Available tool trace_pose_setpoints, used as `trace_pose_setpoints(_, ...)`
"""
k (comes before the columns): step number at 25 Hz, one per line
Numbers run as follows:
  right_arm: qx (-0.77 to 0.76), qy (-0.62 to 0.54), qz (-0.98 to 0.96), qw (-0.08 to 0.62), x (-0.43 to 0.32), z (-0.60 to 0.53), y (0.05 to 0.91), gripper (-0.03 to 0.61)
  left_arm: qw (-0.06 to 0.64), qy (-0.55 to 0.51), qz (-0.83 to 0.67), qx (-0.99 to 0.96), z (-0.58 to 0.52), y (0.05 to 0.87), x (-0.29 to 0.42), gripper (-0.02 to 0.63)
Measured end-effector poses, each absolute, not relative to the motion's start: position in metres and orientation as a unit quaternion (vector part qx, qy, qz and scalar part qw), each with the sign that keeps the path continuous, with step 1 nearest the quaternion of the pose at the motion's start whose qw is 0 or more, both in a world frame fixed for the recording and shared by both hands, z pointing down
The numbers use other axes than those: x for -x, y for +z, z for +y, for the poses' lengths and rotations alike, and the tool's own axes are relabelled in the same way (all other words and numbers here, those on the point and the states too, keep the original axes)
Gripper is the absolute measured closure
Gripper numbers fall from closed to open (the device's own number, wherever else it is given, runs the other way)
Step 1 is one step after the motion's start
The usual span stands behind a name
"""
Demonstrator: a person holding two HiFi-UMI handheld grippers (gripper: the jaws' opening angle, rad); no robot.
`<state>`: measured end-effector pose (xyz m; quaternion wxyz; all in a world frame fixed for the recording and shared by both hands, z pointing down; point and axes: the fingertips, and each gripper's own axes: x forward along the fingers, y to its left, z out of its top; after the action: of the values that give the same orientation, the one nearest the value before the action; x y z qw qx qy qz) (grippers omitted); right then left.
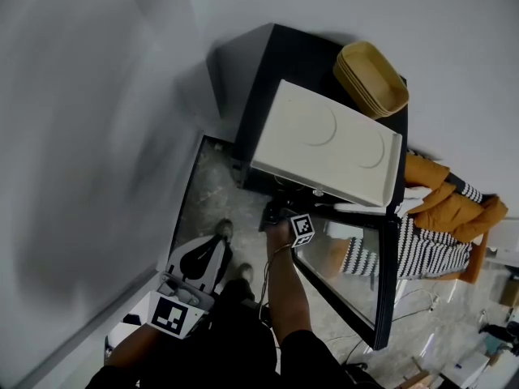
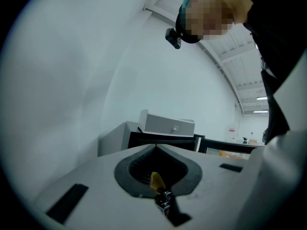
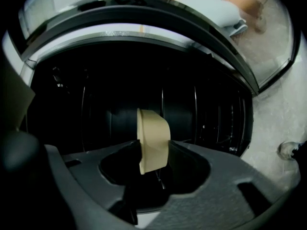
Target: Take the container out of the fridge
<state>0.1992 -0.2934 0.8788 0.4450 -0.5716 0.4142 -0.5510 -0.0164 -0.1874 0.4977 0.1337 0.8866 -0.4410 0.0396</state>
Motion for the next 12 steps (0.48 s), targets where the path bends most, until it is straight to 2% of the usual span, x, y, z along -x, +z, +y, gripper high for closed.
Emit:
trace_pose_setpoints(1,0.573,-0.553,0.411,0.443,-0.2,-0.29,0.88,0.432,0.134,0.039,-0.44,-0.887,-0.187,0.498,0.015,0.611)
trace_pose_setpoints(2,0.575,-0.554,0.409,0.441,-0.2,-0.286,0.879,0.482,0.135,0.038,-0.44,-0.887,-0.186,0.498,0.014,0.611)
trace_pose_setpoints(4,0.578,-0.556,0.409,0.435,-0.201,-0.28,0.877,0.522,0.14,0.035,-0.439,-0.887,-0.183,0.499,0.01,0.611)
trace_pose_setpoints(12,0.585,-0.567,0.413,0.407,-0.207,-0.271,0.874,0.551,0.14,0.032,-0.438,-0.887,-0.164,0.498,0.002,0.611)
